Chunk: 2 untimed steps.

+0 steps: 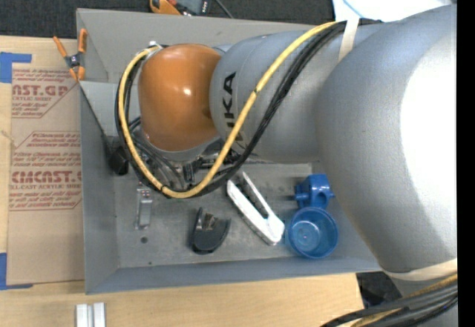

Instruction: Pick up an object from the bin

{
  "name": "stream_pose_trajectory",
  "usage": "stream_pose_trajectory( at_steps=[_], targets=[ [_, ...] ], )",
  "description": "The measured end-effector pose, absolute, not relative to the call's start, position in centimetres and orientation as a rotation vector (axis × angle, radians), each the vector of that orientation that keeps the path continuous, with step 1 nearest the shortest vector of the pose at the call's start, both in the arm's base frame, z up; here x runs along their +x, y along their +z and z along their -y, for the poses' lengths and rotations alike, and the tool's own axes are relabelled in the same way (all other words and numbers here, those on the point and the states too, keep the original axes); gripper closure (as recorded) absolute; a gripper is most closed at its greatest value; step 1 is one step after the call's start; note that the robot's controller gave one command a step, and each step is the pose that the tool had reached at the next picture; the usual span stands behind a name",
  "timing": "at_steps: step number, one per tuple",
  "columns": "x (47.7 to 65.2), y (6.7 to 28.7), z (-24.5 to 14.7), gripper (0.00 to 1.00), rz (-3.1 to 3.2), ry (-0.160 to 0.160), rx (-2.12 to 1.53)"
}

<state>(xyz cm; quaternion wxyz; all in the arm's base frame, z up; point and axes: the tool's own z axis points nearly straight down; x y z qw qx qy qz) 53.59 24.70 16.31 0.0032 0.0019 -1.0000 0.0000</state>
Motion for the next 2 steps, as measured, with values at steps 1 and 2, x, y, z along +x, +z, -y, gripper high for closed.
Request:
stream_pose_trajectory(
  at_steps=[1, 2],
  targets=[
    [53.8, 16.8, -24.6, 0.00, 3.142, -0.003, 0.001],
    [59.1, 7.0, -24.7, 0.00, 3.130, -0.005, 0.262]
  ],
)
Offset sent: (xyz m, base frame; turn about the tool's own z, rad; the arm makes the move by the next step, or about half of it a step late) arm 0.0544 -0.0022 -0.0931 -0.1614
